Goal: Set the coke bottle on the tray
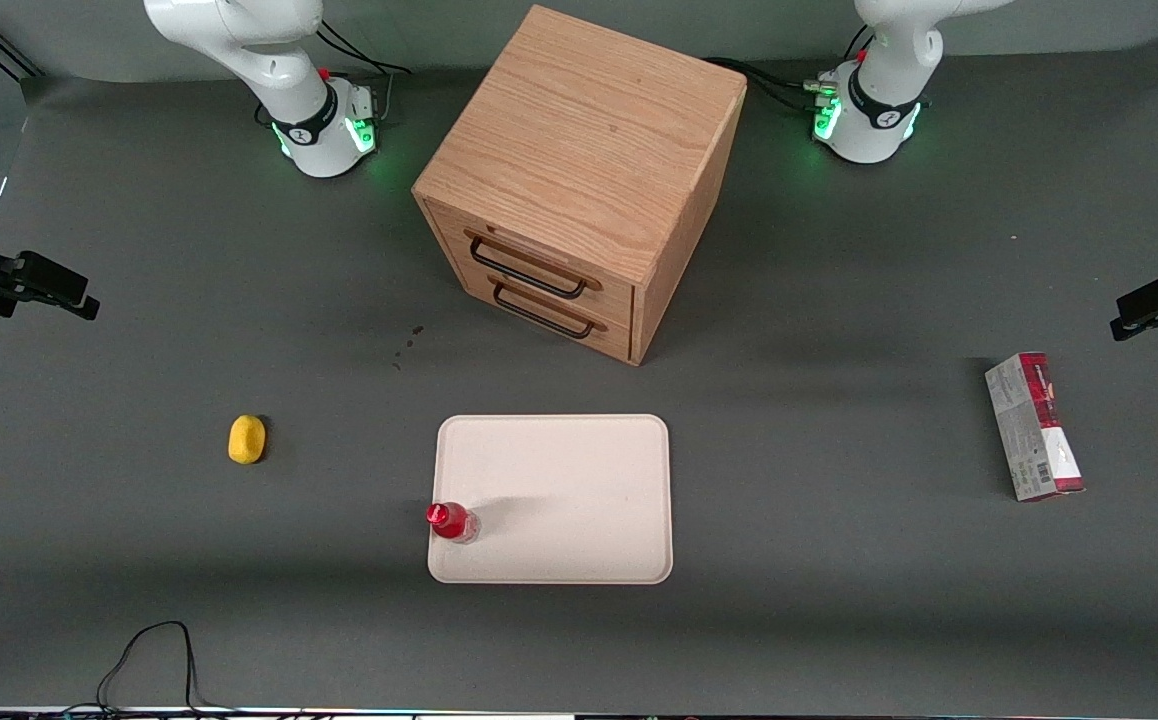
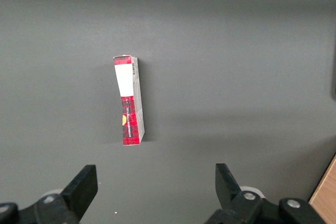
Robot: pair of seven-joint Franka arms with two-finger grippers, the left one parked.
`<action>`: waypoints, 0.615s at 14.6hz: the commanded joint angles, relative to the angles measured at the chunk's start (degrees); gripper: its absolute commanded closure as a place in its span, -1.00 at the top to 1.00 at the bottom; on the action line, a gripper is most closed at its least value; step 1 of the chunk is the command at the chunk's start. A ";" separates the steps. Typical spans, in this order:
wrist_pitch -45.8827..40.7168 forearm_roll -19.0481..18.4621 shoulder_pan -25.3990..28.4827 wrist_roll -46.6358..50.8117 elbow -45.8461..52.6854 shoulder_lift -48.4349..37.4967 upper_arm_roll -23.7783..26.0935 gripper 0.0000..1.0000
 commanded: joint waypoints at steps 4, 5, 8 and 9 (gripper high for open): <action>-0.30 -0.80 1.39 -0.91 0.65 0.32 -1.65 1.00; -0.30 -0.71 1.30 -0.91 0.65 0.32 -1.65 1.00; -0.39 -0.71 1.30 -0.82 0.65 0.32 -1.65 1.00; -0.39 -0.71 1.30 -0.91 0.65 0.41 -1.65 1.00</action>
